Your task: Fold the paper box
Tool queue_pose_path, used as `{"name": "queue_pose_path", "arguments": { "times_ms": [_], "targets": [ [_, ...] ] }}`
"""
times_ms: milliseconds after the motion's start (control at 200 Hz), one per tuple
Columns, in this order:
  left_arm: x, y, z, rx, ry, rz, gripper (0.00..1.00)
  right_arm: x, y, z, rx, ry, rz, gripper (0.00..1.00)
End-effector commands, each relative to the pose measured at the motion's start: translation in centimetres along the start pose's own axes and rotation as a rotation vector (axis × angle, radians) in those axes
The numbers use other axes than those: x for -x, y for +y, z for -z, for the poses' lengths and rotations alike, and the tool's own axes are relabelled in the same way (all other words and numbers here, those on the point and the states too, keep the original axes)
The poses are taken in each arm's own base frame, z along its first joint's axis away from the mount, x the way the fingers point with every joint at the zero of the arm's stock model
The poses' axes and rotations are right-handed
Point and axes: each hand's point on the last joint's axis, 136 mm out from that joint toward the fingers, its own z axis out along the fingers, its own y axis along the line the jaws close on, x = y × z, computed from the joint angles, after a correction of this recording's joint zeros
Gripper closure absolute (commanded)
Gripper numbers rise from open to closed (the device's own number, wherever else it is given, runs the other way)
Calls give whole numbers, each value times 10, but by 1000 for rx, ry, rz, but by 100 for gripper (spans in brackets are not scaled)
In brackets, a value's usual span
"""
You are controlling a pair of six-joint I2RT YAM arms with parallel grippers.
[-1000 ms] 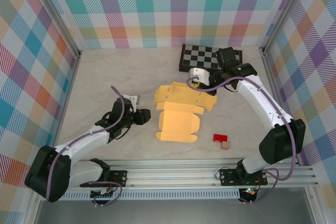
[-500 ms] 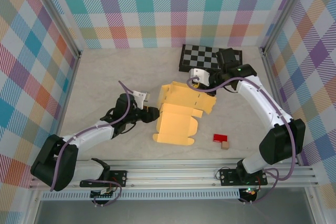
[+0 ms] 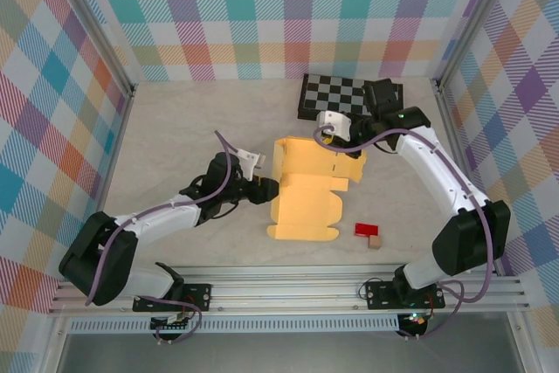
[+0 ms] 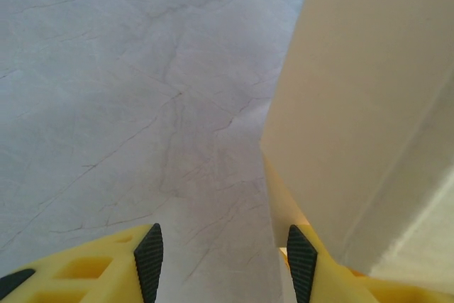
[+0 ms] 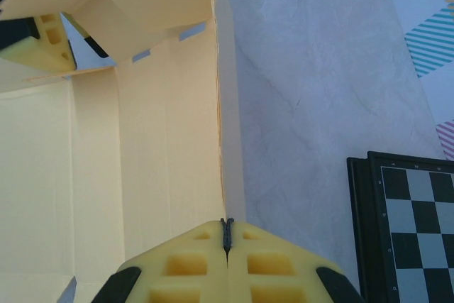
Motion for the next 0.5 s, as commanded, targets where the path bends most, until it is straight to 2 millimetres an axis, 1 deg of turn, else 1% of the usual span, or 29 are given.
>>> {"name": "queue_pose_path", "arguments": {
  "times_ms": [0, 125, 240, 285, 385, 430, 495],
  "targets": [
    [39, -16, -2, -33, -118, -13, 47, 20, 22, 4, 77, -102, -13, 100],
    [43, -12, -3, -6, -135, 10, 47, 18, 24, 3, 72, -104, -18, 100],
    [41, 10, 1, 122, -143, 39, 47, 13, 25, 0, 66, -93, -27, 100],
    [39, 16, 3, 153, -138, 36, 45, 9, 24, -2, 52, -82, -27, 100],
    [29, 16, 6, 160, -90, 15, 43, -5, 15, -8, -24, -32, -1, 100],
    [25, 15, 10, 161, -68, 1, 43, -11, 9, -11, -78, -9, 26, 100],
    [20, 14, 19, 171, -55, -16, 43, -16, 5, -13, -126, 2, 57, 100]
  ]
}}
